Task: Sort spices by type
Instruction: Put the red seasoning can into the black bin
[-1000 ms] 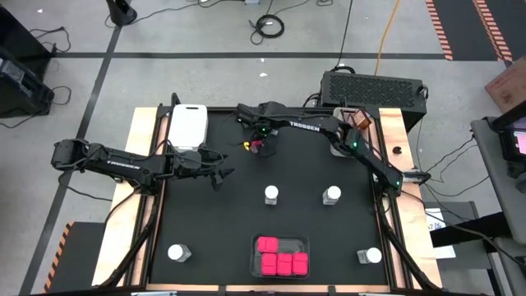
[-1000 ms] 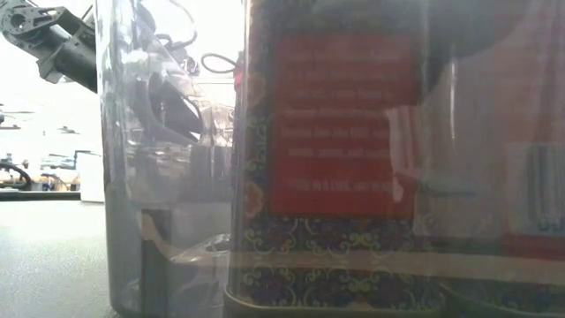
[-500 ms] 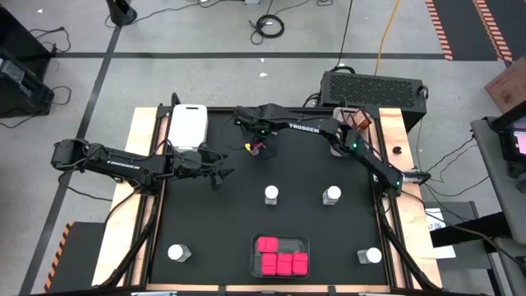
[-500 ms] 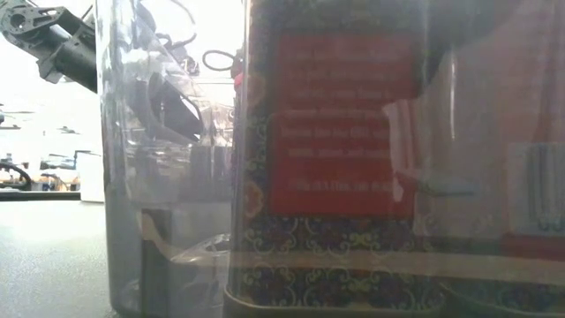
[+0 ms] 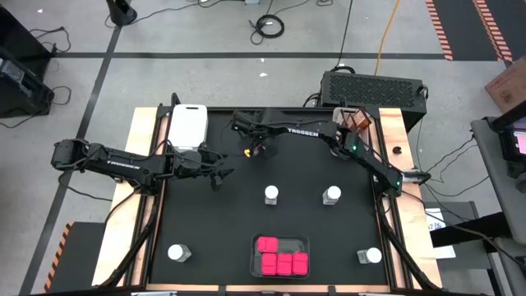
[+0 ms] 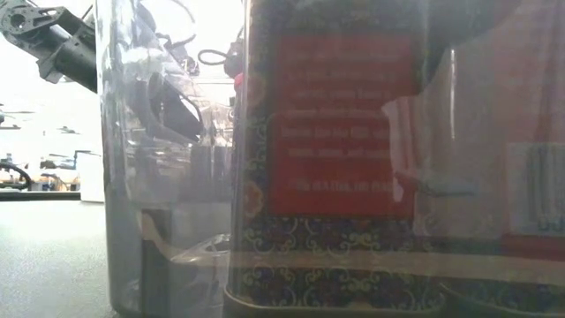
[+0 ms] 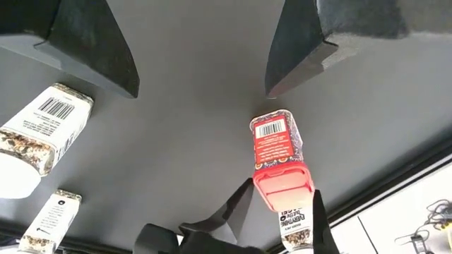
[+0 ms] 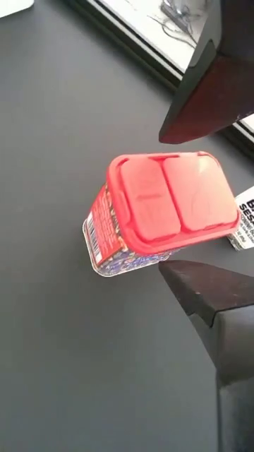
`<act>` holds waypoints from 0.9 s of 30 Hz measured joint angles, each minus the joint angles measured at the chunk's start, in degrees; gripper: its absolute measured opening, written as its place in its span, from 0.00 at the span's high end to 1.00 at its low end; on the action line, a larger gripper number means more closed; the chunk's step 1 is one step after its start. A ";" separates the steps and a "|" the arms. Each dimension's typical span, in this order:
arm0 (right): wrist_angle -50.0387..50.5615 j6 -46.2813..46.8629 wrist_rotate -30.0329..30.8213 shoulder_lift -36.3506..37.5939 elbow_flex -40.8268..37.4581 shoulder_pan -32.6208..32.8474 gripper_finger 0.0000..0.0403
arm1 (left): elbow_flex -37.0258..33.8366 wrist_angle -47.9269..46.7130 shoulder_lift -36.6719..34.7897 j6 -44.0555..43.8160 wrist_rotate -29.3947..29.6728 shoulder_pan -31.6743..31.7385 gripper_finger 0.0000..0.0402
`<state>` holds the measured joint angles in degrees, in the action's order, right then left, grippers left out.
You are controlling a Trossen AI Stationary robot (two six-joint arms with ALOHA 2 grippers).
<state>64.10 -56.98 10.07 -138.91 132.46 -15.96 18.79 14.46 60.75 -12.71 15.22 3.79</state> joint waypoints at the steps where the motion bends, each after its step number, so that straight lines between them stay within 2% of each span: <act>1: 0.00 -0.80 0.10 0.00 0.00 0.01 0.31 | 0.00 0.02 -0.02 0.04 -0.02 0.00 0.23; 13: -0.90 -1.26 -4.43 -0.08 0.00 -1.90 0.31 | 0.00 0.02 -0.01 -0.03 -0.01 0.00 0.23; 27: -0.94 0.12 -6.02 -1.06 -1.42 -2.04 0.31 | 0.00 0.02 -0.01 -0.05 -0.02 0.00 0.23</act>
<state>63.15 -56.86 4.05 -139.97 131.04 -18.00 18.79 14.48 60.74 -12.75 15.20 3.79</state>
